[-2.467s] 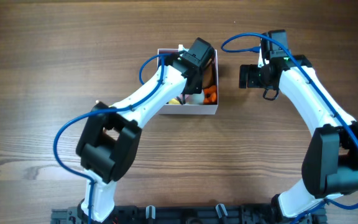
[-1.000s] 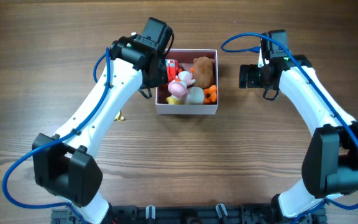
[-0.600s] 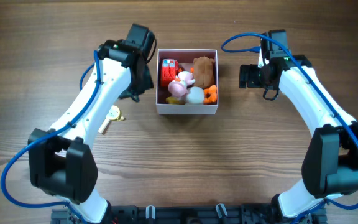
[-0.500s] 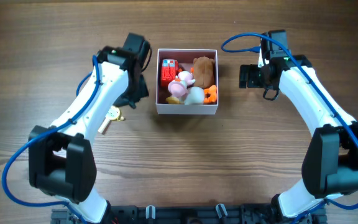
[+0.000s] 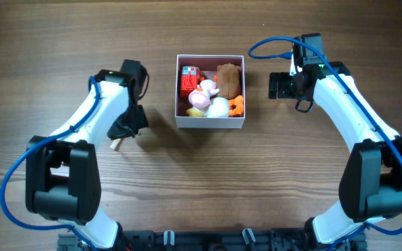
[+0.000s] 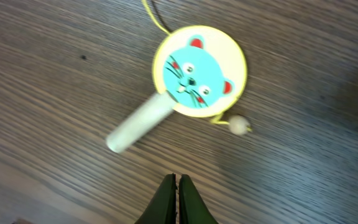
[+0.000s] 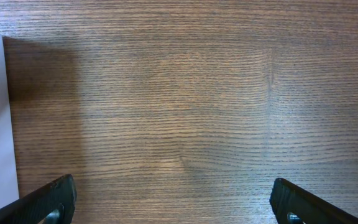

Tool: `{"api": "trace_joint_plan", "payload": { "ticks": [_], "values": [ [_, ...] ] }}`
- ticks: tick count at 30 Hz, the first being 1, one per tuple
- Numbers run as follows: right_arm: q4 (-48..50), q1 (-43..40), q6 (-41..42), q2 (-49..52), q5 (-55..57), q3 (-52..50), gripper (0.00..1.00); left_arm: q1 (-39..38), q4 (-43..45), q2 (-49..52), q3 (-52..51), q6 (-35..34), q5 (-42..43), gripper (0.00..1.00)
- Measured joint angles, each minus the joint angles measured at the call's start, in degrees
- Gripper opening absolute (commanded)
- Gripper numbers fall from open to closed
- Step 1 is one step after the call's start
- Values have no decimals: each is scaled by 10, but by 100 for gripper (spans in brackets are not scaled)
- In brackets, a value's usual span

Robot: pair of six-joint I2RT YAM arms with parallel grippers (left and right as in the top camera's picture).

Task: Pack container
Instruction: 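Withdraw the left gripper left toward the yellow rattle, then grasp the yellow mouse-face rattle by its wooden handle with the left gripper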

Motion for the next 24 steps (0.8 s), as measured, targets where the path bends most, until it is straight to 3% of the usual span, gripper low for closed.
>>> {"api": "trace_joint_plan", "payload": {
  "ticks": [7, 10, 14, 18, 24],
  "values": [
    [0, 0, 0, 0, 0, 0, 99, 72, 14, 0, 0, 91, 41, 6],
    [0, 0, 0, 0, 0, 0, 99, 99, 20, 0, 0, 130, 55, 18],
    [0, 0, 0, 0, 0, 0, 100, 126, 25, 0, 0, 184, 73, 23],
    [0, 0, 0, 0, 0, 0, 100, 132, 36, 0, -1, 240, 91, 36],
    [0, 0, 0, 0, 0, 0, 100, 131, 56, 0, -1, 283, 100, 41]
  ]
}}
